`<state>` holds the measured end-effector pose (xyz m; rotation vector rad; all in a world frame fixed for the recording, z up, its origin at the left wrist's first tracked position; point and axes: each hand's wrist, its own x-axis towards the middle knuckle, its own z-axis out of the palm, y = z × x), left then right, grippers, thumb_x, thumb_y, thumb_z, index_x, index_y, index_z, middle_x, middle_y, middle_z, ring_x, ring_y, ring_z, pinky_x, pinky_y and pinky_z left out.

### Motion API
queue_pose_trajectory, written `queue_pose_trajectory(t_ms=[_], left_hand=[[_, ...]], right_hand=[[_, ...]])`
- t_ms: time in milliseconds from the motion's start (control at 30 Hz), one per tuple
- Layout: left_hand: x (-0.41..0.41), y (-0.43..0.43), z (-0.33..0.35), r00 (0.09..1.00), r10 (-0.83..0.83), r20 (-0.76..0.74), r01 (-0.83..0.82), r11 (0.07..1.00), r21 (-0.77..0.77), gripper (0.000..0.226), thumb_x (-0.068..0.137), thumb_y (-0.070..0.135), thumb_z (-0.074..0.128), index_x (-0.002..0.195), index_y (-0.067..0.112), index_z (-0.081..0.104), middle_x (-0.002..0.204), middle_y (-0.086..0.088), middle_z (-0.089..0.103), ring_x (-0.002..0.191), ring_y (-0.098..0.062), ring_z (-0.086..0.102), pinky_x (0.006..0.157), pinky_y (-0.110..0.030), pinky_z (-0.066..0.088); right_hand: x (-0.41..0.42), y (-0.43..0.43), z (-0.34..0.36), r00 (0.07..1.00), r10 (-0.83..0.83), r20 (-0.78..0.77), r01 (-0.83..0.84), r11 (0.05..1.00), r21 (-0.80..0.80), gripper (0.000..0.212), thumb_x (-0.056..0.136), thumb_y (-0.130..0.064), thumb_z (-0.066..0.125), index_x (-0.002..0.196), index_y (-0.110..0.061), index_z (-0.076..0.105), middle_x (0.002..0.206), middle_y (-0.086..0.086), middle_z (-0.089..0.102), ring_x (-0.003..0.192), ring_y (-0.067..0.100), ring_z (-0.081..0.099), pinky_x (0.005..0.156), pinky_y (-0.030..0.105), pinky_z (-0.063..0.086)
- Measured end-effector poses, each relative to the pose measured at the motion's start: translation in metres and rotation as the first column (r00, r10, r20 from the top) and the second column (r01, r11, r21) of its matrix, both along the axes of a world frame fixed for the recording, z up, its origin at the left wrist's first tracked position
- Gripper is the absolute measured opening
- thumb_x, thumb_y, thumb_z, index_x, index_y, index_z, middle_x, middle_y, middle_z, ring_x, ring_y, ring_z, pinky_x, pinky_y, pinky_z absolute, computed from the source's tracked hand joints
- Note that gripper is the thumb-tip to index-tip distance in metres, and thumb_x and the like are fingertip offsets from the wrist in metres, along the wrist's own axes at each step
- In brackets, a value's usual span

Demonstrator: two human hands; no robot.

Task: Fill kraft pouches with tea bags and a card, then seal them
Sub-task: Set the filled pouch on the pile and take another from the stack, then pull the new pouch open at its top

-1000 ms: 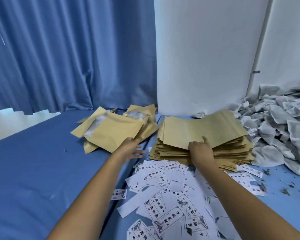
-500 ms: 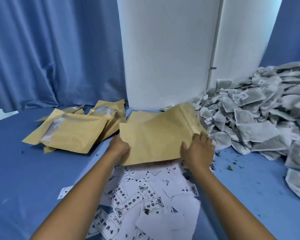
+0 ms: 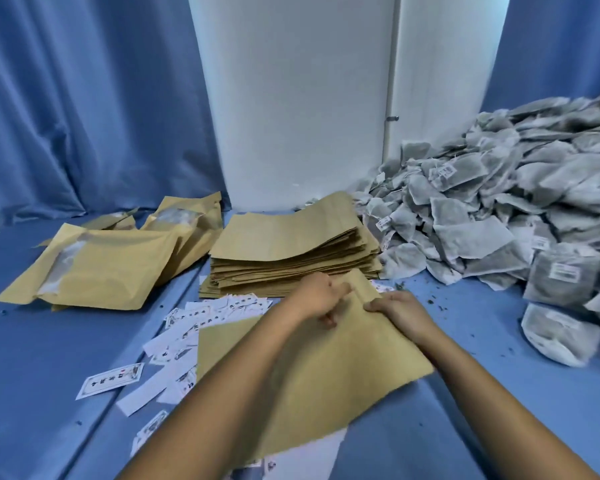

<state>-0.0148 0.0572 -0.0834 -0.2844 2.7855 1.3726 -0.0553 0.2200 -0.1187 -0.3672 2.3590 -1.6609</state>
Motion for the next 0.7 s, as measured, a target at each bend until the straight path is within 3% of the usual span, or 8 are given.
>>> queue_pose_trajectory(t_ms=[100, 200, 333, 400, 533, 700], left_hand=[[-0.015, 0.044, -0.032, 0.999, -0.019, 0.049, 0.015, 0.997, 0.075, 0.048, 0.097, 0.039, 0.046, 0.059, 0.010, 0.051, 0.057, -0.011, 0.054, 0.050, -0.025, 0.054, 0.062, -0.032, 0.053], [-0.032, 0.062, -0.050, 0.997, 0.078, 0.010, -0.079, 0.986, 0.149, 0.052, 0.093, 0.048, 0.048, 0.055, 0.012, 0.051, 0.059, -0.012, 0.056, 0.055, -0.026, 0.055, 0.073, -0.036, 0.054], [-0.047, 0.067, -0.060, 0.996, 0.088, -0.011, -0.085, 0.982, 0.170, 0.049, 0.087, 0.055, 0.054, 0.058, 0.016, 0.049, 0.057, -0.006, 0.057, 0.050, -0.021, 0.055, 0.062, -0.030, 0.053], [-0.051, 0.066, -0.061, 0.997, 0.075, -0.001, -0.073, 0.976, 0.203, 0.049, 0.084, 0.059, 0.057, 0.061, 0.017, 0.047, 0.053, -0.002, 0.055, 0.046, -0.016, 0.053, 0.054, -0.025, 0.049], [-0.057, 0.062, -0.062, 0.998, 0.054, 0.044, -0.066, 0.932, 0.356, 0.044, 0.084, 0.056, 0.059, 0.073, 0.014, 0.049, 0.057, 0.000, 0.051, 0.041, -0.009, 0.051, 0.046, -0.022, 0.048], [-0.055, 0.055, -0.065, 0.997, 0.022, 0.072, -0.052, 0.899, 0.436, 0.042, 0.084, 0.053, 0.062, 0.075, 0.013, 0.052, 0.064, -0.001, 0.053, 0.046, -0.008, 0.054, 0.048, -0.023, 0.051]], right_hand=[[0.008, 0.004, -0.013, 0.998, -0.052, 0.019, 0.054, 0.994, -0.095, 0.029, 0.092, -0.017, 0.054, 0.064, -0.015, 0.062, 0.056, -0.004, 0.062, 0.057, 0.011, 0.057, 0.046, 0.013, 0.040], [0.007, 0.013, -0.019, 0.970, -0.149, 0.193, 0.195, 0.950, -0.244, 0.037, 0.097, -0.022, 0.044, 0.066, -0.015, 0.063, 0.061, -0.002, 0.065, 0.056, 0.006, 0.062, 0.050, 0.017, 0.044], [0.003, 0.022, -0.024, 0.968, -0.152, 0.202, 0.199, 0.950, -0.242, 0.039, 0.099, -0.024, 0.041, 0.071, -0.009, 0.064, 0.079, 0.014, 0.067, 0.073, 0.022, 0.061, 0.070, 0.031, 0.045], [0.002, 0.022, -0.023, 0.966, -0.124, 0.227, 0.189, 0.936, -0.297, 0.033, 0.098, -0.024, 0.043, 0.080, -0.003, 0.062, 0.084, 0.019, 0.062, 0.077, 0.025, 0.058, 0.070, 0.034, 0.043], [-0.001, 0.026, -0.026, 0.972, -0.027, 0.232, 0.120, 0.910, -0.397, 0.026, 0.097, -0.021, 0.046, 0.094, -0.005, 0.066, 0.078, 0.009, 0.065, 0.069, 0.017, 0.062, 0.060, 0.024, 0.047], [-0.003, 0.028, -0.029, 0.980, 0.019, 0.198, 0.076, 0.884, -0.460, 0.023, 0.096, -0.014, 0.049, 0.104, -0.004, 0.068, 0.091, 0.011, 0.071, 0.074, 0.013, 0.067, 0.063, 0.019, 0.053]])
